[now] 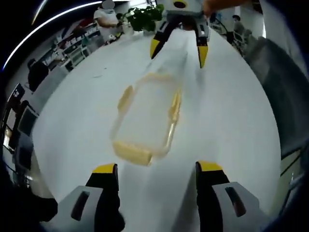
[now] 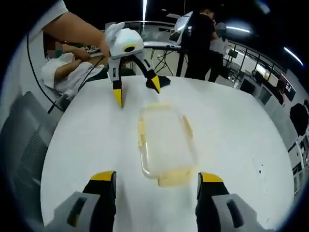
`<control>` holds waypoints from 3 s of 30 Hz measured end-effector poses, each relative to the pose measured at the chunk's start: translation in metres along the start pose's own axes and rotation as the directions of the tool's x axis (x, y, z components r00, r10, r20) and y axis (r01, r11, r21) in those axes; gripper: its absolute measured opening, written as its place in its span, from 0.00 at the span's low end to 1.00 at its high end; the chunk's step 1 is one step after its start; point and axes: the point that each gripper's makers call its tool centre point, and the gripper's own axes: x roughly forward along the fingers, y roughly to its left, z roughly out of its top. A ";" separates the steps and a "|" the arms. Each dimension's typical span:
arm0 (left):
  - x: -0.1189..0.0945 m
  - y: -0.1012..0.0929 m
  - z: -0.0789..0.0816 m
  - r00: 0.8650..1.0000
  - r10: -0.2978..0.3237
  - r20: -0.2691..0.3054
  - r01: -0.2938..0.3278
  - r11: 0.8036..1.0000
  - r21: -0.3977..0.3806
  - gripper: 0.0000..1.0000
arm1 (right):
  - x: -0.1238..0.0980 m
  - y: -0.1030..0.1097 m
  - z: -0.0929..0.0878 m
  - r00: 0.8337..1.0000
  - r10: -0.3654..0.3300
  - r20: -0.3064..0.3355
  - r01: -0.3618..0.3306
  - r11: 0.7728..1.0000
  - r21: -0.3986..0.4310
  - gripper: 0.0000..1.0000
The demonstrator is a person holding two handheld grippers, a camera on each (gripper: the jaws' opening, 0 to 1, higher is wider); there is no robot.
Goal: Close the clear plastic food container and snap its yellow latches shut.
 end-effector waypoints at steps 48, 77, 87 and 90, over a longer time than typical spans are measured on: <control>0.028 0.030 0.013 0.989 -0.131 -0.060 0.139 0.980 0.141 0.46 | 0.033 -0.025 -0.028 0.975 0.083 -0.207 -0.096 0.994 -0.052 0.44; 0.033 0.027 0.013 0.966 -0.206 -0.160 0.234 0.955 0.185 0.38 | 0.036 -0.021 -0.028 0.957 0.124 -0.261 -0.147 0.987 -0.068 0.37; 0.030 0.026 0.013 0.970 -0.162 -0.181 0.192 0.968 0.164 0.35 | 0.035 -0.020 -0.027 0.955 0.108 -0.275 -0.133 0.988 -0.074 0.35; 0.028 0.025 0.015 0.967 -0.162 -0.195 0.195 0.968 0.161 0.35 | 0.030 -0.018 -0.025 0.957 0.114 -0.267 -0.137 0.988 -0.069 0.34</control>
